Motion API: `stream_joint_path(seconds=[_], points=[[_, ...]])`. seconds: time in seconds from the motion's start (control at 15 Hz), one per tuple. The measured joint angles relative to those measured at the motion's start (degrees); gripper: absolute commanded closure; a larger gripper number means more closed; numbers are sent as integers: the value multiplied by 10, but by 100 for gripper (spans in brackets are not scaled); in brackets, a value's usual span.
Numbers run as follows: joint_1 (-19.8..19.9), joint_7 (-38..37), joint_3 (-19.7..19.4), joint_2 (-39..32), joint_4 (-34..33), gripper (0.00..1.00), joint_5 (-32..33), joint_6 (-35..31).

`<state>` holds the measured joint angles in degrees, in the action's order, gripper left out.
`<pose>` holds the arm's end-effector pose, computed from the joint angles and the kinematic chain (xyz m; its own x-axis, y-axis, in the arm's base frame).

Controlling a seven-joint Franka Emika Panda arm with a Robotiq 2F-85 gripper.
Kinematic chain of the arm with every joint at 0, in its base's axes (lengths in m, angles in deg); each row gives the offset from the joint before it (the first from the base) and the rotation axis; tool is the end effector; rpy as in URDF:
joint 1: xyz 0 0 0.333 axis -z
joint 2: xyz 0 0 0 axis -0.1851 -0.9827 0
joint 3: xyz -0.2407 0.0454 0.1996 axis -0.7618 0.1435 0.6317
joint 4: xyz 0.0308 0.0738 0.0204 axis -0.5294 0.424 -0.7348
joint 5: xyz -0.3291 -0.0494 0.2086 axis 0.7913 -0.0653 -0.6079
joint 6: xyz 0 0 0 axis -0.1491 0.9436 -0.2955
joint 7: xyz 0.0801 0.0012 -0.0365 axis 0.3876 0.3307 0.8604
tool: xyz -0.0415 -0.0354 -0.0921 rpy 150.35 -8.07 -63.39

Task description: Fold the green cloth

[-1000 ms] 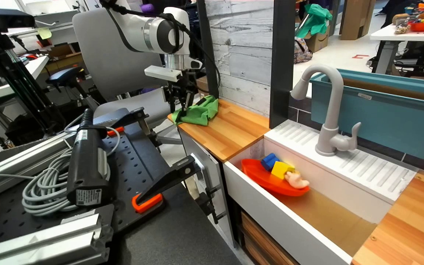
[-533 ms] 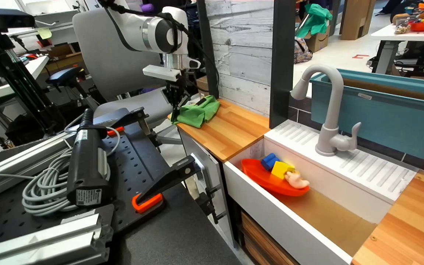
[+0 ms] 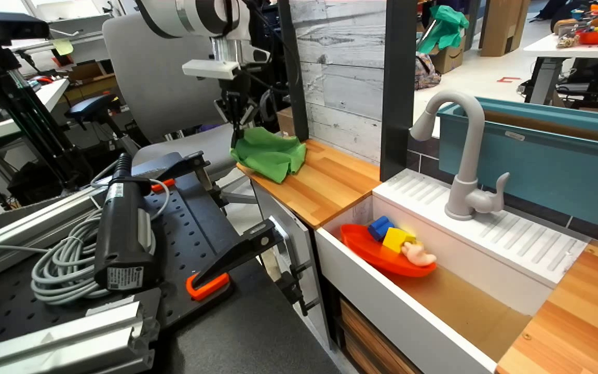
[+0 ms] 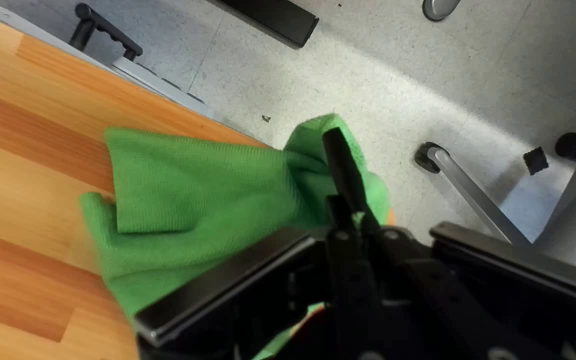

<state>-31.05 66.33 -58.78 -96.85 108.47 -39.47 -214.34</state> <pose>0.5215 0.3351 0.0921 0.8390 0.5136 -0.1797 0.5066 -0.8578 -0.0863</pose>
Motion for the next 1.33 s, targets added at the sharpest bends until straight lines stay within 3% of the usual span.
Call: stream_joint_path(seconds=[0.33, 0.6, 1.33], points=[[11, -17, -2, 134, 88, 99, -5, 0], [47, -16, -8, 228, 148, 99, -23, 0], [159, 51, -49, 380, 265, 99, -98, -3]])
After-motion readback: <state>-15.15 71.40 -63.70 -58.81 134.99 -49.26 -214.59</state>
